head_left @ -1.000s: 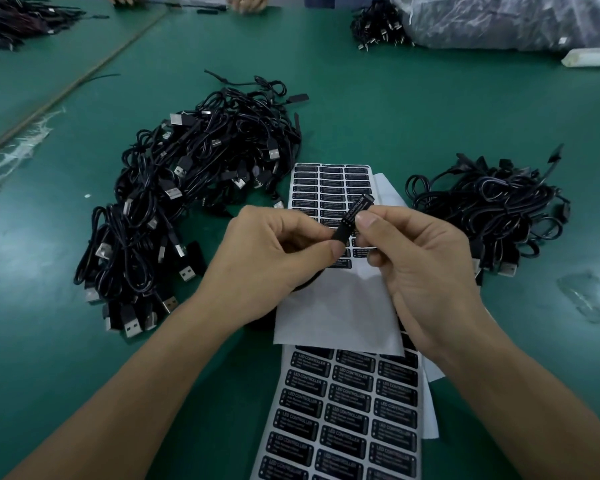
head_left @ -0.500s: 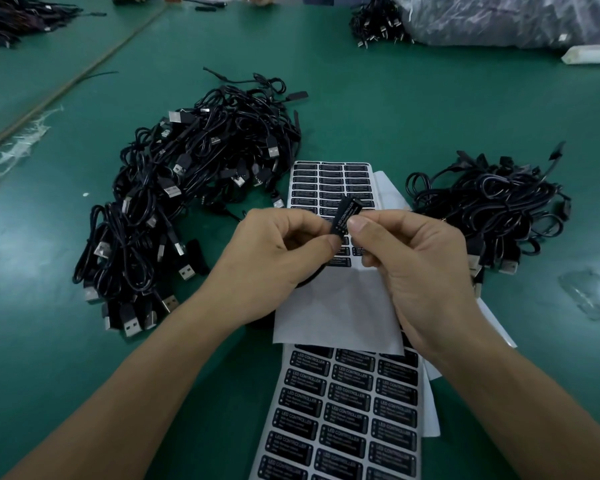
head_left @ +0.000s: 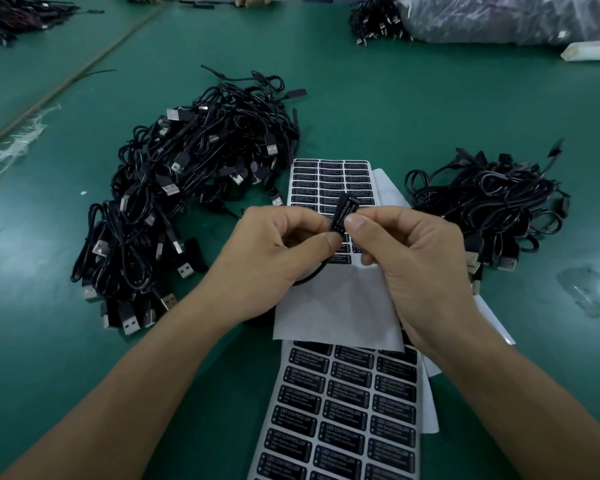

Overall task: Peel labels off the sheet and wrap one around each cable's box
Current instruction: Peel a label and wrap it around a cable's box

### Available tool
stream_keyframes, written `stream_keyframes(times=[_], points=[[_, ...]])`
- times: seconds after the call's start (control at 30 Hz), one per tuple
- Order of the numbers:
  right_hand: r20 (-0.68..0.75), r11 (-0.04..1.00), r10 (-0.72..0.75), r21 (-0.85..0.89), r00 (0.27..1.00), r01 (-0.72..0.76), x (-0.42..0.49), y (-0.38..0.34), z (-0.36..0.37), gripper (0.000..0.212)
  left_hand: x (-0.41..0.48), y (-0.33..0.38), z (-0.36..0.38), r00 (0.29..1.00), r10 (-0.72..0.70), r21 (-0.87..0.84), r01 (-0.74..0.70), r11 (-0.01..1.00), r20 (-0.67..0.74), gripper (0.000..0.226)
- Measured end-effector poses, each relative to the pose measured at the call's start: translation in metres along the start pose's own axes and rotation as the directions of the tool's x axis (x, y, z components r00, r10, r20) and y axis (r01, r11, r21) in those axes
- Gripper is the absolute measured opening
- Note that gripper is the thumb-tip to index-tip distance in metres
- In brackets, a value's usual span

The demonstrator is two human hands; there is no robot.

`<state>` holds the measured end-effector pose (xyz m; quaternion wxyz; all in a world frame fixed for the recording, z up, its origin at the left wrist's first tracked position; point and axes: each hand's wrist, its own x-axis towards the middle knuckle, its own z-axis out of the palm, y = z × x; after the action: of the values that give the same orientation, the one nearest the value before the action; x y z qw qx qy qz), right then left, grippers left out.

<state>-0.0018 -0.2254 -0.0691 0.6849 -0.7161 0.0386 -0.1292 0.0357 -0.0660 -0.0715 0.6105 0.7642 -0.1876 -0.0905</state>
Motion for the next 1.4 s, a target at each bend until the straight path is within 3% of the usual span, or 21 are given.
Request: stream_keyframes(times=[0.77,1.13,1.4], points=[[0.004,0.981,-0.150,-0.125,0.989,0.150,-0.0034,0.0004,0.0014,0.019,-0.0007,-0.0004,0.0011,1.000,0.001,-0.039,-0.002,0.999,-0.025,0.016],[-0.021,0.979,-0.152,-0.142,0.988,0.148,-0.0062,-0.0012,0.0037,0.018,-0.0031,0.0038,0.0069,0.998,-0.031,-0.075,0.026,0.997,-0.062,0.007],[-0.048,0.976,-0.148,-0.171,0.988,0.138,-0.0071,-0.0023,0.0047,0.013,-0.0019,0.0038,0.0071,0.995,-0.058,-0.090,0.052,0.995,-0.076,0.012]])
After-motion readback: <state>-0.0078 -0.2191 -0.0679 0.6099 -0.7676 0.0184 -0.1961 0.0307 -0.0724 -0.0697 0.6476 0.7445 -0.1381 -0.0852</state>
